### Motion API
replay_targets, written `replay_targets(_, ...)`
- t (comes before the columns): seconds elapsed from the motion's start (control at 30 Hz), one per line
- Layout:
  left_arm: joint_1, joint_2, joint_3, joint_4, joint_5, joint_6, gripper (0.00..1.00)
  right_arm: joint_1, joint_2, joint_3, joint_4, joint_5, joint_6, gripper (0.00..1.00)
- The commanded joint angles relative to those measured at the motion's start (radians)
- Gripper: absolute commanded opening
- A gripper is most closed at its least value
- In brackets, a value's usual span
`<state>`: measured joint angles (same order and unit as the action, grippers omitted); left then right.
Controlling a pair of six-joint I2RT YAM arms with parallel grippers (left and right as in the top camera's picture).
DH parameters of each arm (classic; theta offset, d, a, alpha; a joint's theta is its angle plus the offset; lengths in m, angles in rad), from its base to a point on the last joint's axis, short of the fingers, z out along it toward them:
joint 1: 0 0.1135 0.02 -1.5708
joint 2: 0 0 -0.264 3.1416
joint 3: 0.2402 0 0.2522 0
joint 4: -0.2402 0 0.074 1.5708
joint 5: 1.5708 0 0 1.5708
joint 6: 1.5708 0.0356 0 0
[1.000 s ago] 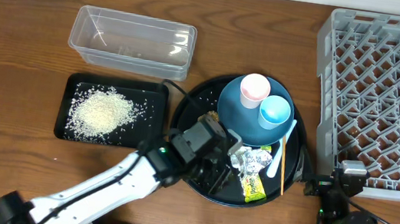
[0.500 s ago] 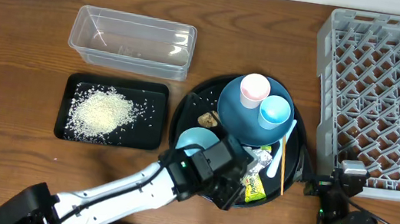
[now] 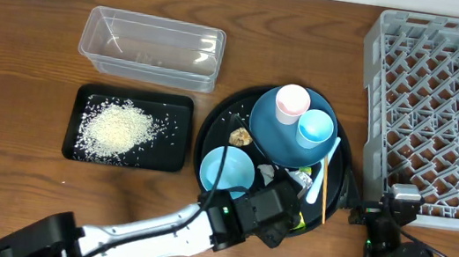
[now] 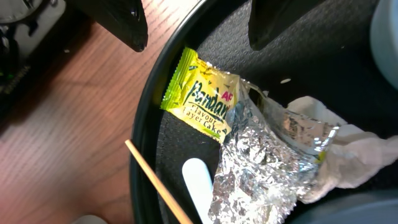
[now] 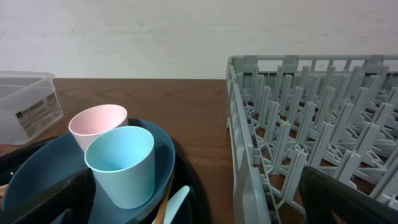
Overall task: Sort waste into correct bins and load items into the dishwasher rack
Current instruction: 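Lower the bowl onto the round tray and open the left gripper, then move the left gripper over the foil and yellow snack wrapper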
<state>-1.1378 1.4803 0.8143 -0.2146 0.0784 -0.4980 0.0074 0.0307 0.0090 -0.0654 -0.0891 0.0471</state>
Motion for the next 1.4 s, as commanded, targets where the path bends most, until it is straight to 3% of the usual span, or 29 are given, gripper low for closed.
replay_targets(0.0,-0.007,0.044,0.024,0.016,-0.042,-0.044,0.54,-0.007,0.0,-0.003,-0.002,0.007,-0.011,0.99)
replay_targets(0.53,-0.007,0.102,0.023,0.061,-0.042,-0.067,0.54,-0.007,0.0,-0.003,-0.002,0.007,-0.011,0.99)
replay_targets(0.7,-0.007,0.122,0.022,0.083,-0.043,-0.126,0.54,-0.007,0.0,-0.003,-0.002,0.007,-0.011,0.99)
replay_targets(1.37,-0.007,0.179,0.021,0.15,-0.069,-0.125,0.54,-0.007,0.0,-0.003,-0.002,0.007,-0.011,0.99)
